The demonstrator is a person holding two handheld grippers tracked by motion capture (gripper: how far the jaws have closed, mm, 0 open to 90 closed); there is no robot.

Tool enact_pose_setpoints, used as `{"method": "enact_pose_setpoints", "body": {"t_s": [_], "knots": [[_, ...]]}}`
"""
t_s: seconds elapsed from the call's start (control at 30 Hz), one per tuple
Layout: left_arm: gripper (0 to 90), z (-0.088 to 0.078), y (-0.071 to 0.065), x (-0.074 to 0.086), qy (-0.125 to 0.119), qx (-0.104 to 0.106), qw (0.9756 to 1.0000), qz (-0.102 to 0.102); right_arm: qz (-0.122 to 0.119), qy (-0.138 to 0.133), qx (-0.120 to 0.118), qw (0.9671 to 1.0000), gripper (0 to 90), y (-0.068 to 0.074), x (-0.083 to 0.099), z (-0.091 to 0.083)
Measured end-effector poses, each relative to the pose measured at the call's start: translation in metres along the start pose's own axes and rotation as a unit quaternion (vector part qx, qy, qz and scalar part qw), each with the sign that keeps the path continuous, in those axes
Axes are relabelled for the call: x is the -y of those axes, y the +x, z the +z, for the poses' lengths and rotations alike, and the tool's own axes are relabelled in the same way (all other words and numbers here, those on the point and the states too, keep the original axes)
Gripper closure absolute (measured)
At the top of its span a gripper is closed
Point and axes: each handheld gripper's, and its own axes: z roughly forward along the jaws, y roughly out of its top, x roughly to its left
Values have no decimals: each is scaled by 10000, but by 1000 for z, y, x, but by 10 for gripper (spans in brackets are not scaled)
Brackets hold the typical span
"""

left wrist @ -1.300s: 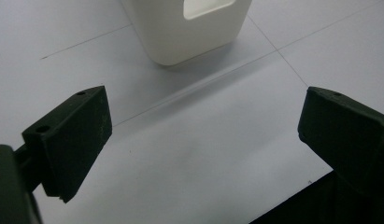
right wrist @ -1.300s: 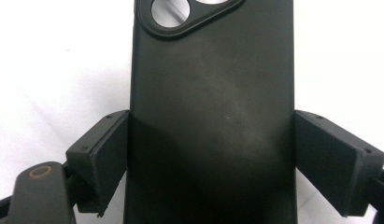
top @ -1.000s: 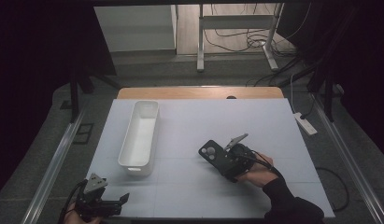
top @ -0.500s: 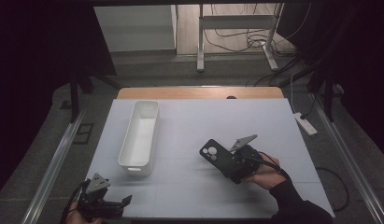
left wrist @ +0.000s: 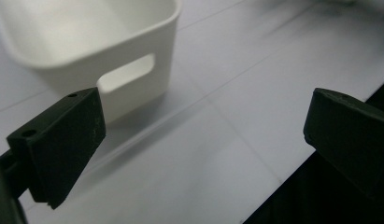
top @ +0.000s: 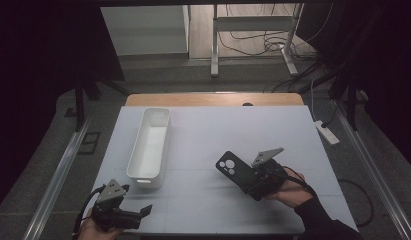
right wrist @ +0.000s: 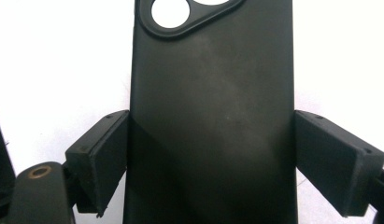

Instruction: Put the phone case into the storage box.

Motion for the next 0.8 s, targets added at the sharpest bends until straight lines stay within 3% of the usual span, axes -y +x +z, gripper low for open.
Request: {"method": "enact_pose_setpoints", "body": {"t_s": [0.17, 0.27, 0.37, 0.8], "knots": [[0, 7, -6, -11, -58, 253, 9992, 289, -11, -63, -65, 10000, 148, 2, 2, -3], [0, 14, -13, -22, -51, 433, 9973, 599, -30, -95, -96, 9999, 148, 3, 4, -6], [0, 20, -17, -31, -22, 544, 9957, 756, -25, -97, -88, 9999, 148, 6, 6, -8], [0, 39, -17, -55, -180, 988, 9901, 980, -51, -303, -253, 9992, 147, 11, 13, -18]]}}
